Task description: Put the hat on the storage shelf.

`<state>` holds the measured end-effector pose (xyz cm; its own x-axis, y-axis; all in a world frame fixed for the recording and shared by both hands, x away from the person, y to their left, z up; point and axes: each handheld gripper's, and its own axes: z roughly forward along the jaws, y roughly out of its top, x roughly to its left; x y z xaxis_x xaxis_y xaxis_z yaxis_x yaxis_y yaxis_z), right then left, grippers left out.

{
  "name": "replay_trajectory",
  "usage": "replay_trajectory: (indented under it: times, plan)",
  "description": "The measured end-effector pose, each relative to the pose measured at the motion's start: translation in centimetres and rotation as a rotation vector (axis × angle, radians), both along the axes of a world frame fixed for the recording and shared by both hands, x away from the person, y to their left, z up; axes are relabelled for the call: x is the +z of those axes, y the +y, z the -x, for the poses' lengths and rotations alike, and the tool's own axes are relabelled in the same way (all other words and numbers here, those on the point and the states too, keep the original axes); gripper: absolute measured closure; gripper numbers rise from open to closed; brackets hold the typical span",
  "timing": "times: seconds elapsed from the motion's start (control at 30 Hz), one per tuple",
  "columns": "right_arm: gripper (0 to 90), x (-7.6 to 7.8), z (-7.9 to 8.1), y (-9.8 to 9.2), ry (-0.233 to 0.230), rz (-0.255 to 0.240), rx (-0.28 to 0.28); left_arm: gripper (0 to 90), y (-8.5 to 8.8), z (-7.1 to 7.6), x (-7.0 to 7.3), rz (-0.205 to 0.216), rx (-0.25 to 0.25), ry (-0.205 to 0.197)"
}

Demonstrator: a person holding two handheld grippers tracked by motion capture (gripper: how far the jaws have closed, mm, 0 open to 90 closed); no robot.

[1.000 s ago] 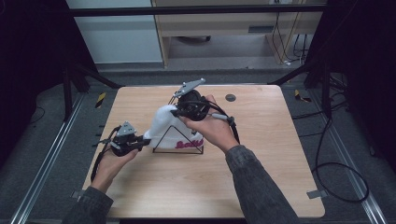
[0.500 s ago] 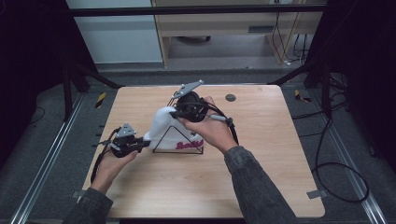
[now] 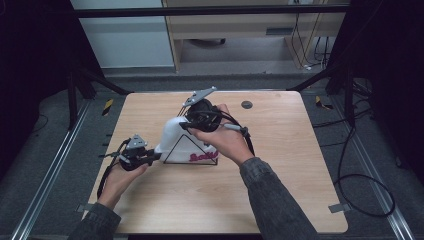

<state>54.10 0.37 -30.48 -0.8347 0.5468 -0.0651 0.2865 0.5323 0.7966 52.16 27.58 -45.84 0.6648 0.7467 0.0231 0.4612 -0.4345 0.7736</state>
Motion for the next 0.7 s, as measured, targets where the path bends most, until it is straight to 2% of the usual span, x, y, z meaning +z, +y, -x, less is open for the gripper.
replay_trajectory:
  times: [0.1,0.17,0.2,0.23,0.3,0.5,0.53,0.63,0.7]
  plan:
    - [59.5,0.2,0.2,0.0,-0.002,-0.005,-0.006,60.4,0.6,0.3,0.4,0.013,0.039,-0.023]
    - [57.2,0.3,0.3,-0.1,-0.002,-0.009,-0.009,53.8,0.9,0.5,0.6,0.000,0.050,-0.032]
    - [56.2,0.3,0.3,-0.1,-0.007,-0.008,-0.011,50.4,1.4,0.7,0.8,-0.018,0.071,-0.045]
    - [55.0,0.4,0.4,-0.1,-0.007,-0.008,-0.013,46.0,1.6,0.8,0.8,-0.017,0.086,-0.048]
    - [52.5,0.4,0.4,-0.3,-0.008,-0.009,-0.018,36.9,2.1,1.0,0.7,-0.011,0.112,-0.036]
    - [43.1,0.8,0.6,-0.6,-0.012,-0.012,-0.043,15.5,2.9,1.3,0.0,-0.015,0.144,-0.019]
    - [38.1,1.1,0.7,-0.9,-0.025,-0.014,-0.060,13.4,3.2,1.4,-0.3,-0.021,0.155,-0.007]
    - [30.6,1.6,0.9,-1.2,-0.035,-0.011,-0.072,10.0,3.4,1.3,-0.8,-0.027,0.171,0.017]
    - [24.2,1.7,0.9,-1.5,-0.032,-0.018,-0.069,8.8,3.3,1.1,-1.2,-0.049,0.173,0.036]
